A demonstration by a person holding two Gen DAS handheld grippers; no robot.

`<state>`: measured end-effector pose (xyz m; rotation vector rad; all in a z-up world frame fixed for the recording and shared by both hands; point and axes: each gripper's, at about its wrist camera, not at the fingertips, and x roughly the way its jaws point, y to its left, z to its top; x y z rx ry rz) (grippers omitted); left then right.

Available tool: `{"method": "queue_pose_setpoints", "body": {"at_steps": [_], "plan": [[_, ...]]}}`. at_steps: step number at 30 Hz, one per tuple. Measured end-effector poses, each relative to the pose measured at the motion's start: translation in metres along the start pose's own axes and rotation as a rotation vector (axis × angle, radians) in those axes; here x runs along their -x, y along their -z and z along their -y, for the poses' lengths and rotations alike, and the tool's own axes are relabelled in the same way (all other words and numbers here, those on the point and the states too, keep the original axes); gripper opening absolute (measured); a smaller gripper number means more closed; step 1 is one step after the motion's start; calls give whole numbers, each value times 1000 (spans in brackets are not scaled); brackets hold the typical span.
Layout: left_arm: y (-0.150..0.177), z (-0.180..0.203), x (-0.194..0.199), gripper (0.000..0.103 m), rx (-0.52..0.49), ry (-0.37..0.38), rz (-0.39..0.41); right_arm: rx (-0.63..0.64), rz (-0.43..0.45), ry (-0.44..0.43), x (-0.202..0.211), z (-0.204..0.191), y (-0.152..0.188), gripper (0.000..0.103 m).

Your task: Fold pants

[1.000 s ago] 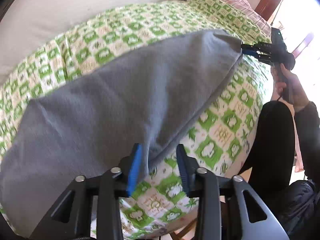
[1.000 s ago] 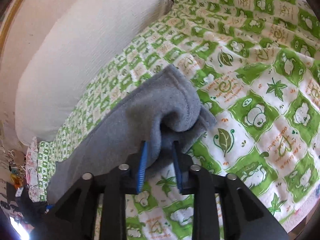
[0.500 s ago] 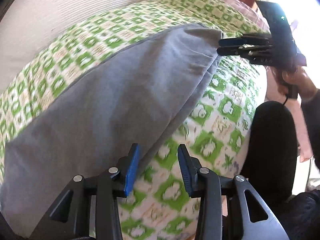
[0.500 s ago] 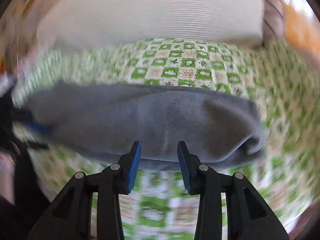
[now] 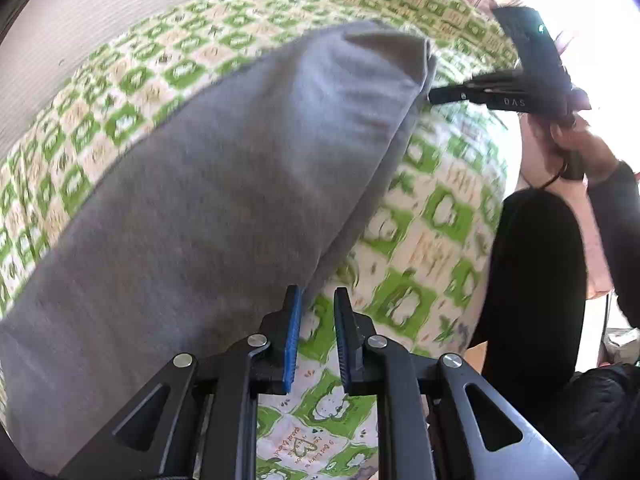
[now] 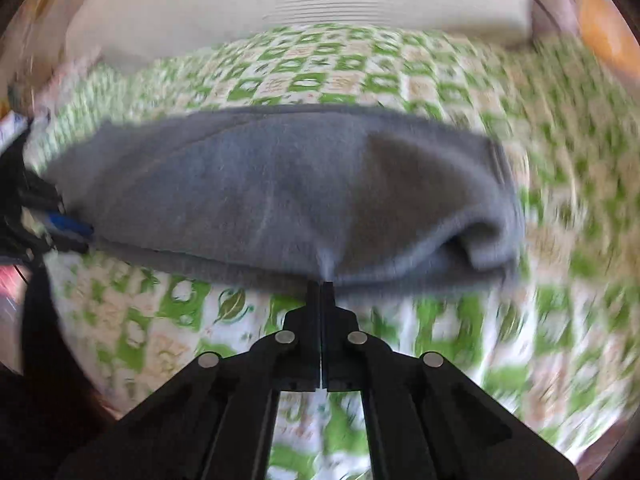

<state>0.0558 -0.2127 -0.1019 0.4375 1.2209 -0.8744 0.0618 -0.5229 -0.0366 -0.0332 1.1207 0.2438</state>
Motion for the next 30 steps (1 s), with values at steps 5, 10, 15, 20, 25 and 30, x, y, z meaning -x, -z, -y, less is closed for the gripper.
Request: {"method": "queue_pose_setpoints", "body": {"at_steps": [5,10,15,20,25,30], "plan": [[-60,-1,19,41,-9,10,70,-294,190,-222,37,39,20,7],[-124,5,6,47,-51,2,83,-527,283,-222,42,66,37,61],[-188,12,-31,49,-66,37,48,-744,336,-288,26,92,49,61],[-239,20,-79,51,-90,39,-21,-849,389,-296,15,102,53,57],[-266,28,-117,60,-129,48,-92,-895,435,-301,11,113,53,56],[-277,51,-144,63,-207,-12,-109,-827,420,-233,8,106,37,55]]}}
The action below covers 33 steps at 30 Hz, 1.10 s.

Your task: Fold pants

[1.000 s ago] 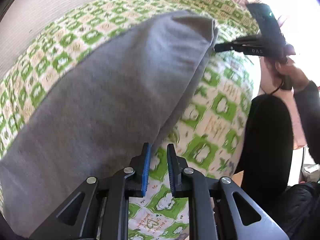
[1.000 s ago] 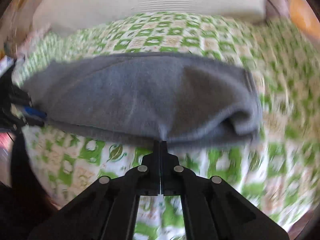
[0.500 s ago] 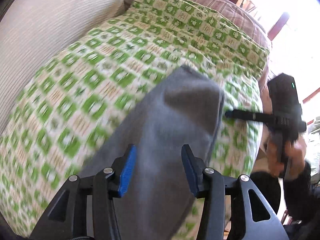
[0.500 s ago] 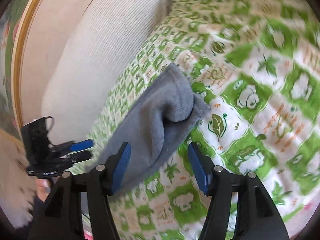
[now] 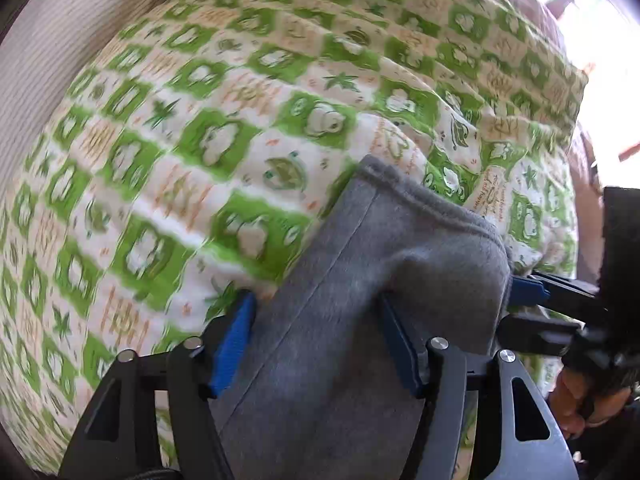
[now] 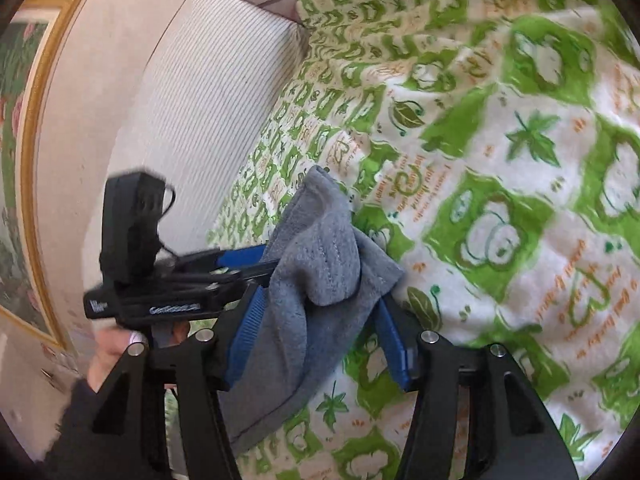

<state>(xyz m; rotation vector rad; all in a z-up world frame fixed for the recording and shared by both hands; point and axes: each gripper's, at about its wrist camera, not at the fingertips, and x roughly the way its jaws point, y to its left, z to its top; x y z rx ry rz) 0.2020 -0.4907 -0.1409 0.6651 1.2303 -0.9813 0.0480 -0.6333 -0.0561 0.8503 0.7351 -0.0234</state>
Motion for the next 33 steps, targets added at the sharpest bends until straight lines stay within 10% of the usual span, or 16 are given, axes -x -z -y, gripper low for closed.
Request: {"method": "queue_pose_setpoints", "body": {"at_steps": [3,5,20,33], "plan": [[-1,9,1,43,-26,-3,23,43,-9,39,-5,-1,0,19],[1,10,6,11,-19,31,40,9,-3,-3,-3,7,0,17],[90,-26,134,9,112,109,341,244,21,-202,33,-102,33,15],[259,-97,182,9,393,121,526,466,-234,-387,-21,-236,136,15]]}}
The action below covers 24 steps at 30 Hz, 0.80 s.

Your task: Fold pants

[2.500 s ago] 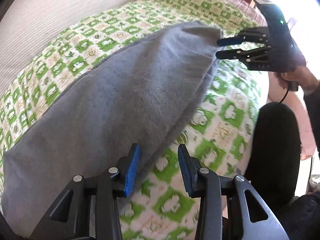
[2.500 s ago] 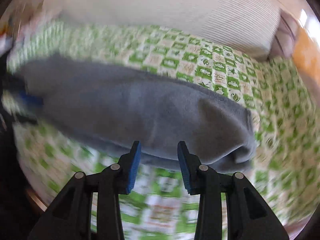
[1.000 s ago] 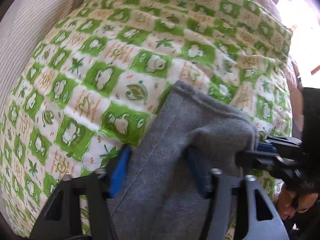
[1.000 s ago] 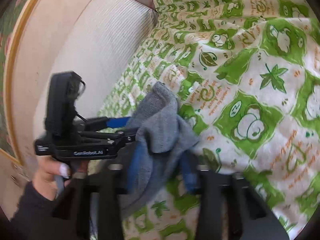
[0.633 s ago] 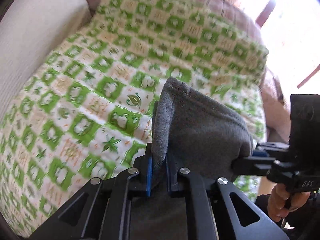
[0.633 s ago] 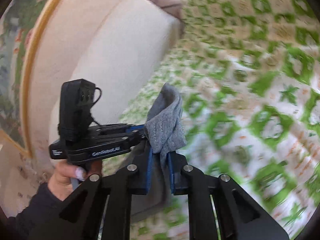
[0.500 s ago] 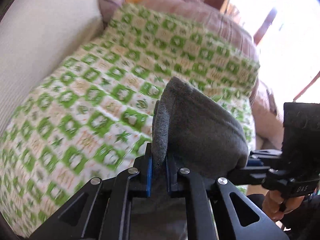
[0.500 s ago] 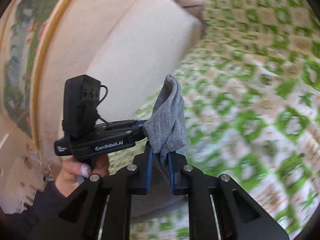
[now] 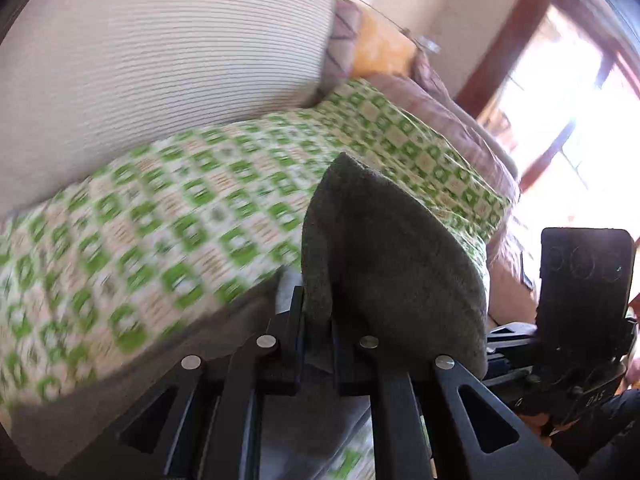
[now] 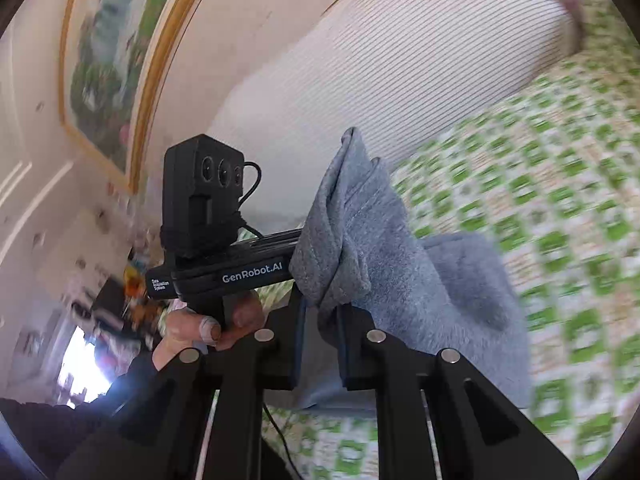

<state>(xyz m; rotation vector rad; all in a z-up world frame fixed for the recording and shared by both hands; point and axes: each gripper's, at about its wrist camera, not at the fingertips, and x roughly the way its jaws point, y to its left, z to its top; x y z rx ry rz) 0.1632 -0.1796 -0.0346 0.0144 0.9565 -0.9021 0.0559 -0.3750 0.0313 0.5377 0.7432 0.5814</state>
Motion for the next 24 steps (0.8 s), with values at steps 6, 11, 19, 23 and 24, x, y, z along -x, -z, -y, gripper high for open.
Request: {"method": "queue_pose_setpoints", "body": {"at_steps": [6,11,19,23,24], "plan": [[42,-49,18,9,110,-39,12,16,-136,-42,-68,-21,28,15],[76,-86,19,10,183,-92,-18,45,-235,-1,-115,-25,48,15],[123,-121,49,12,314,-149,-25,106,-383,101,-162,-25,79,26],[142,-120,78,16,376,-189,19,126,-412,37,-158,-36,80,54],[145,-115,85,17,387,-194,39,141,-403,17,-152,-42,78,55]]}}
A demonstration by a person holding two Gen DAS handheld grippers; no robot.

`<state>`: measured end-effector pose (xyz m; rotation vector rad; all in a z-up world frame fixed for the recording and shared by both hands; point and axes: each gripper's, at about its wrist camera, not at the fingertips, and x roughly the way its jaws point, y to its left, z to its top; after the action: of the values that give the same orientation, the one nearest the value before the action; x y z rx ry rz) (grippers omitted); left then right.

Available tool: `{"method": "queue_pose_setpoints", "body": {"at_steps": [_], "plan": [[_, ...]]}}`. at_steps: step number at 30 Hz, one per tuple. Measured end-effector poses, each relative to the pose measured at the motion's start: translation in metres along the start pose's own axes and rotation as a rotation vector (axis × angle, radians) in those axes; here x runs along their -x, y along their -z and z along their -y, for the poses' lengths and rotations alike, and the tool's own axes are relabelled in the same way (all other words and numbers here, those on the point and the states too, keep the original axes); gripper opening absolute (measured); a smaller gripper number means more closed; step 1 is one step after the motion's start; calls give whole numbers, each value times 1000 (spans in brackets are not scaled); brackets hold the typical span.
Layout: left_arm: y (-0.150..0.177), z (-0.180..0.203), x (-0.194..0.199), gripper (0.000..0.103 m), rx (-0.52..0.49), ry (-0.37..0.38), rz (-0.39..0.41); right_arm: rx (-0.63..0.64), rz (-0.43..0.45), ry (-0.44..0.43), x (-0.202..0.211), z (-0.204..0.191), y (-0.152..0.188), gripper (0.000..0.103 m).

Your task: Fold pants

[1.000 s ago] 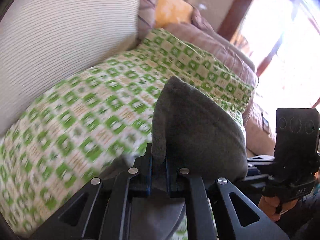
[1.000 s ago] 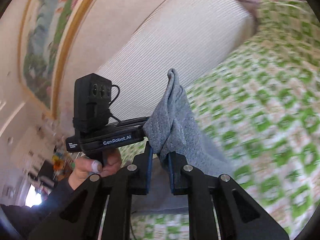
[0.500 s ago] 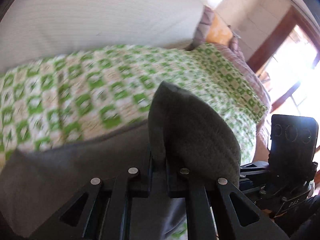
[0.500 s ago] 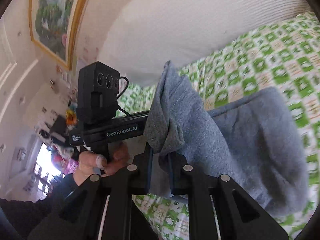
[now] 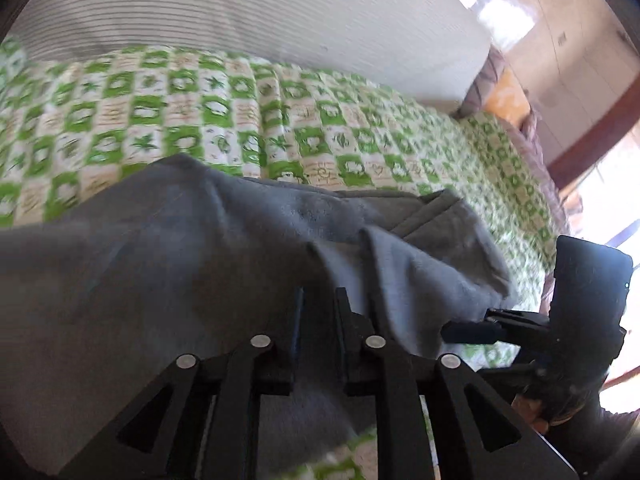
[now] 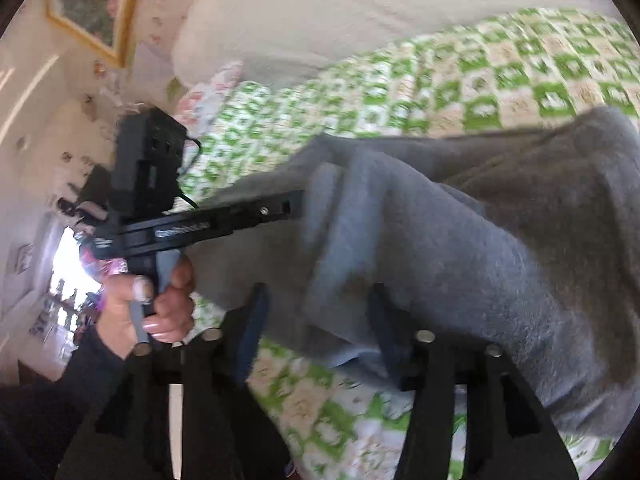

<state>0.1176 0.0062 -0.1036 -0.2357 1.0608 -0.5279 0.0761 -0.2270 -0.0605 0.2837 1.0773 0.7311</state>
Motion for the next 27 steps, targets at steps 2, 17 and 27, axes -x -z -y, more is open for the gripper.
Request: {"method": "queue_pose_setpoints", "body": {"at_steps": [2,17,27], "plan": [[6,8,10,21,5,-17,24,18,17,-17,12,-3,-1,55],[35,45,-68,51,68,-159,-79,-7,120,382,63,62,-36,55],[46,34,-29,14,104,-51,-29,89,27,360,13,53,-39,31]]}}
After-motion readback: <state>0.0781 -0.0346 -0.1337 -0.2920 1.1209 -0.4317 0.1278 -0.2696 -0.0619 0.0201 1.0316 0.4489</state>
